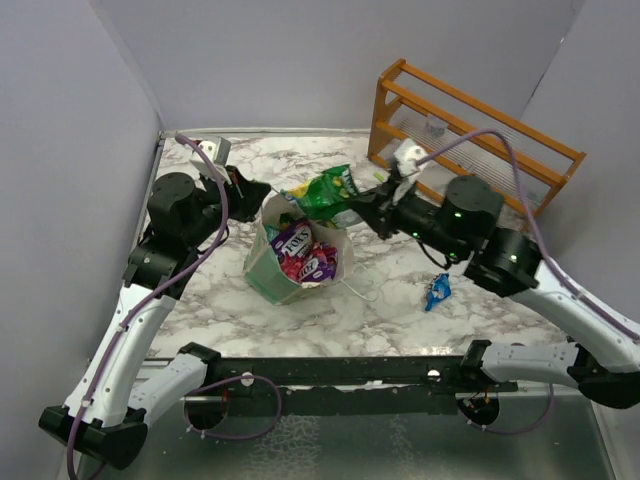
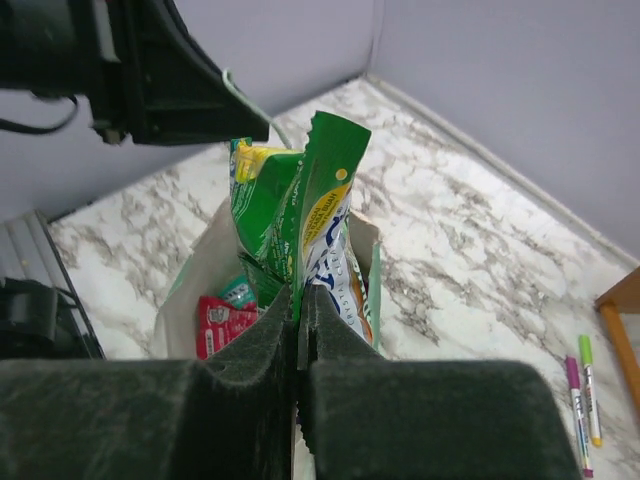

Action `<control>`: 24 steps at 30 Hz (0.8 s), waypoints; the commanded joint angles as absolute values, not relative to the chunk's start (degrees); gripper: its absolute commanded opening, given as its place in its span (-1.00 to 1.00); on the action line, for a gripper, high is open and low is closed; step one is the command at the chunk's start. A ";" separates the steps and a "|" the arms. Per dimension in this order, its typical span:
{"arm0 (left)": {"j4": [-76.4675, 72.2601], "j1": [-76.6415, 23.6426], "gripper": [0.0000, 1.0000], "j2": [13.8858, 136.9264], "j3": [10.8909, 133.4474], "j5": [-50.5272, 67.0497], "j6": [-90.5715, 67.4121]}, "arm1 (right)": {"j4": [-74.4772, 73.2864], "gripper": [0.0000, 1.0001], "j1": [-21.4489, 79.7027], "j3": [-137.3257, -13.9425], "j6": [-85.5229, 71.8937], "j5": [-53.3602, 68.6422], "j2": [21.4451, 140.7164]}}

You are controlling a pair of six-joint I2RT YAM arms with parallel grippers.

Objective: Take the snacks out of the paper bag
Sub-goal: Take out the snack from the paper bag, then place the snack at the center of the board.

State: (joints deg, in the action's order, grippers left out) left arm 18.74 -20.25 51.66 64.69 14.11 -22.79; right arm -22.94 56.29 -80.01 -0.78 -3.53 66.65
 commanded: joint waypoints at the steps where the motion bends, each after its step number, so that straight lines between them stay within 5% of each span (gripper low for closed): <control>1: 14.00 -20.15 -1.00 50.56 65.75 13.05 -19.73 | -15.22 -0.97 56.38 -78.08 -3.22 -8.43 55.89; 14: 5.71 -21.99 -1.00 48.13 63.40 13.24 -9.61 | -25.82 -0.97 56.38 -65.65 -11.24 -46.89 34.44; 24: -4.75 -22.21 -1.00 43.49 53.61 17.32 -10.43 | -41.18 -0.97 56.42 -53.60 -37.92 -60.23 37.04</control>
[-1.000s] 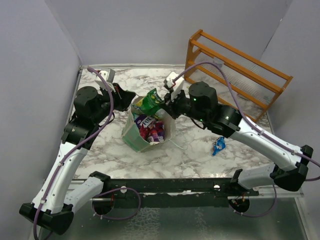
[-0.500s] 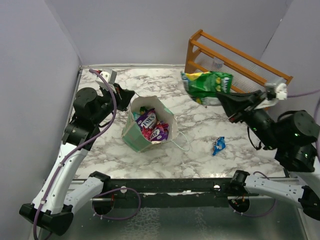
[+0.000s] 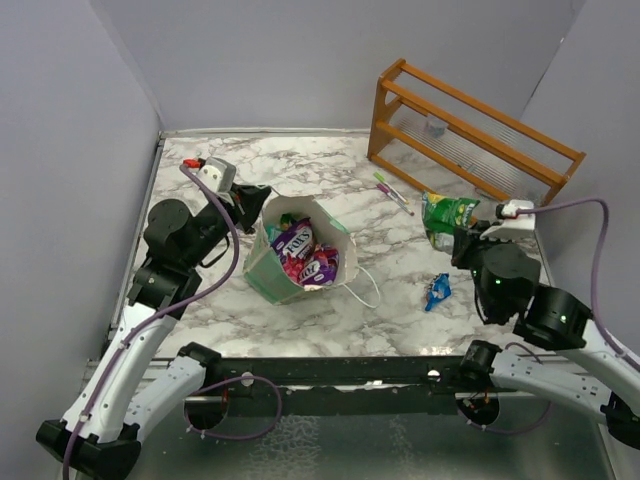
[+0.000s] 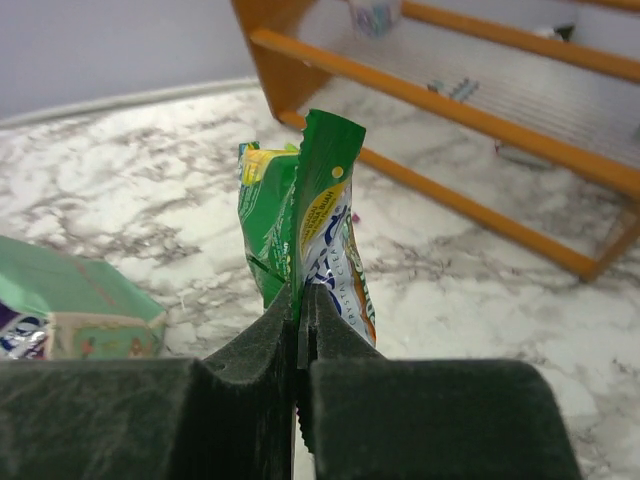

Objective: Take the snacks out of the paper bag
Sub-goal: Place the snack at the center of the board.

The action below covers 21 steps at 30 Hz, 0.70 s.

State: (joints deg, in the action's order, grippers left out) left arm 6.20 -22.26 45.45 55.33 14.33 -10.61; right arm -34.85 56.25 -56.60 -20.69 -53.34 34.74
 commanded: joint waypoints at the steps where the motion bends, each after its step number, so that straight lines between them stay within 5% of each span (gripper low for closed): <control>1: -5.72 -21.89 -1.00 43.36 52.89 18.60 -11.00 | -40.22 -0.97 56.35 -51.80 -40.72 -59.52 37.87; 7: -7.54 -21.58 -1.00 41.70 49.96 22.01 -11.41 | -31.79 -0.97 56.43 -43.58 -52.66 -54.89 45.11; 21: -7.73 -23.70 -1.00 38.32 45.99 21.85 -8.17 | -49.05 -0.89 56.41 -35.91 -91.46 -49.13 58.28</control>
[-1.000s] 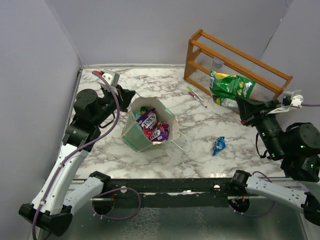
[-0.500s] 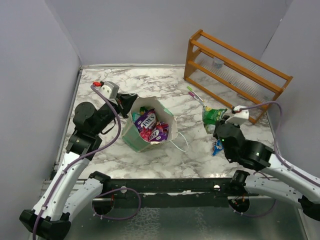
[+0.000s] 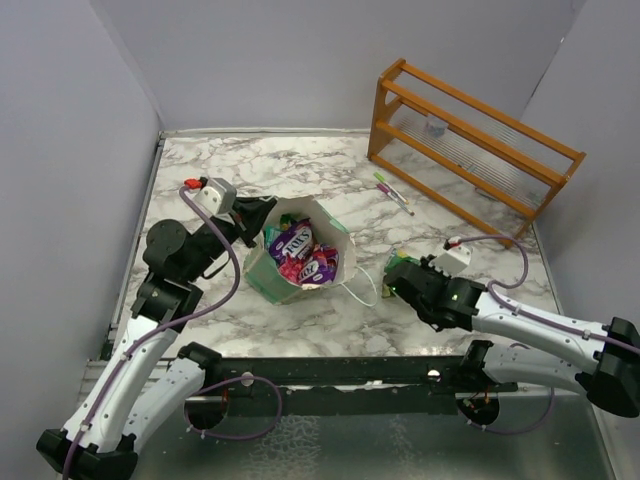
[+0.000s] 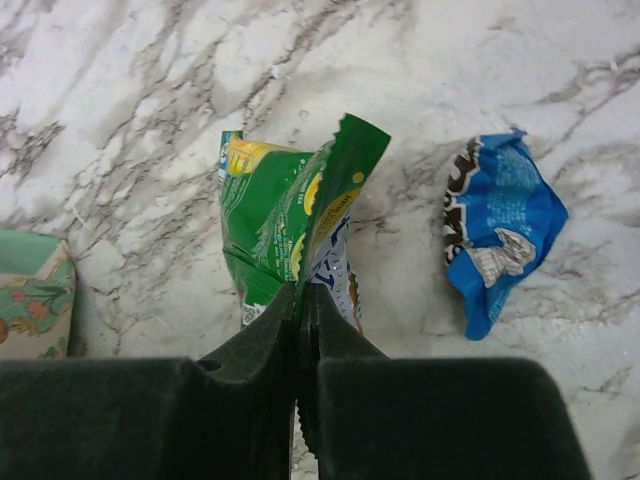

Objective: Take the snacks out of the paper bag
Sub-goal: Place the snack at the center of the board.

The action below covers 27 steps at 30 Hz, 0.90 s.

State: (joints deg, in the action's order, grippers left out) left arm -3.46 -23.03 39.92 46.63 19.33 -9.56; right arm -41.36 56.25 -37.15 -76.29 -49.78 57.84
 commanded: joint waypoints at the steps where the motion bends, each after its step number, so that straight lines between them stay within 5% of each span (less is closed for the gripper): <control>1: -7.95 -23.73 -1.00 38.29 45.74 22.25 -8.09 | -51.11 -0.83 56.42 -35.45 -94.36 -48.64 58.37; 13: -16.69 -25.83 -1.00 40.43 42.61 32.95 -14.55 | -57.94 -0.05 56.42 -34.89 -93.36 -52.12 46.81; 20: -17.51 -27.06 -1.00 42.56 42.40 34.55 -15.60 | -32.28 0.05 56.42 -38.15 -47.49 -51.84 36.56; 27: -23.58 -27.07 -1.00 42.62 40.51 39.31 -18.35 | -15.20 0.11 56.42 -41.55 -16.03 -31.02 35.86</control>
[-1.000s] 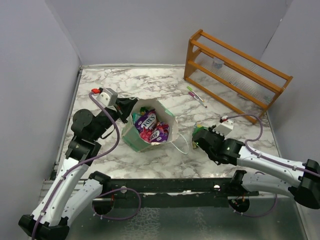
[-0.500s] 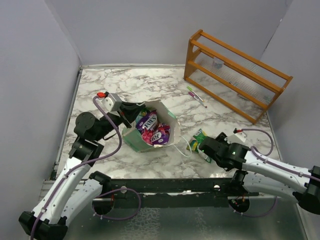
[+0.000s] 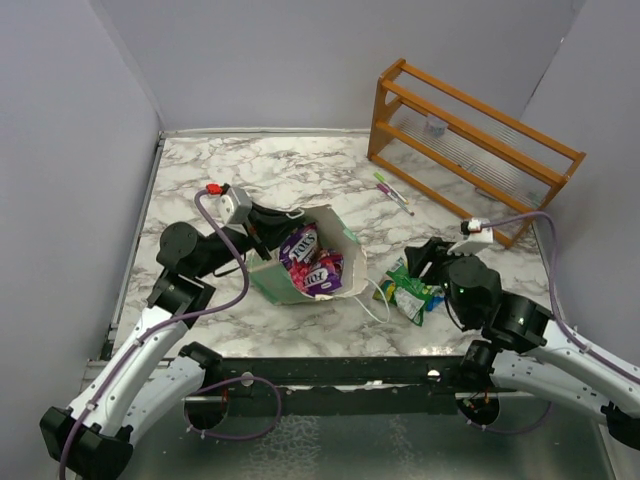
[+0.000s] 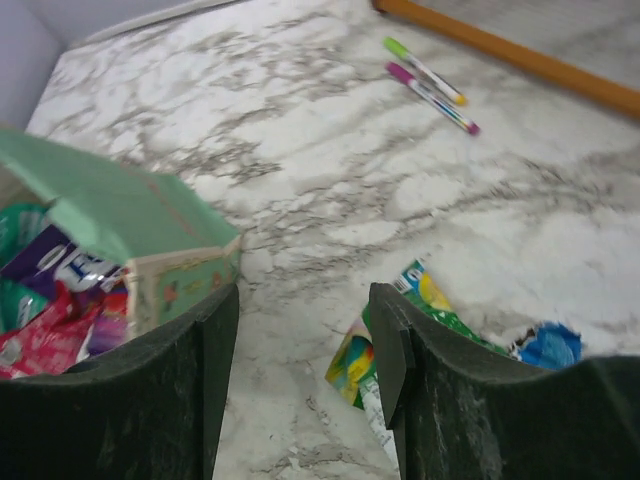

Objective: Take the snacks out of the paper bag
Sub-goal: Place the snack at the center of the board, then take out the snack from the paper bag.

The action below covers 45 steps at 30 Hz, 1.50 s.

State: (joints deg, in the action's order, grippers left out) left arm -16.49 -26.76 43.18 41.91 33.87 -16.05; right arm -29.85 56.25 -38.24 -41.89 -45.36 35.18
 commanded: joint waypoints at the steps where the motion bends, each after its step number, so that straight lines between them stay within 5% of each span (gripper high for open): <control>1: -24.67 -27.03 -1.00 42.60 40.19 40.48 -18.44 | -14.04 0.12 56.43 -42.15 -13.33 -26.90 36.61; 7: -29.83 -27.07 -1.00 43.13 38.21 46.19 -18.06 | -8.66 0.33 56.42 -46.25 0.34 0.71 43.57; 13: -32.09 -27.07 -1.00 44.73 37.20 51.57 -16.20 | -12.06 0.49 56.38 -51.61 3.97 16.11 54.51; 27: -30.22 -27.42 -1.00 45.35 38.91 53.74 -27.83 | -11.01 0.36 56.42 -49.16 -1.75 18.71 61.28; 37: -26.93 -27.79 -1.00 45.67 39.44 51.38 -29.86 | -7.02 0.22 56.37 -42.00 20.80 21.18 52.02; 45: -26.03 -28.28 -1.00 45.44 40.52 53.67 -25.96 | -15.50 0.11 56.42 -46.38 36.75 21.62 55.73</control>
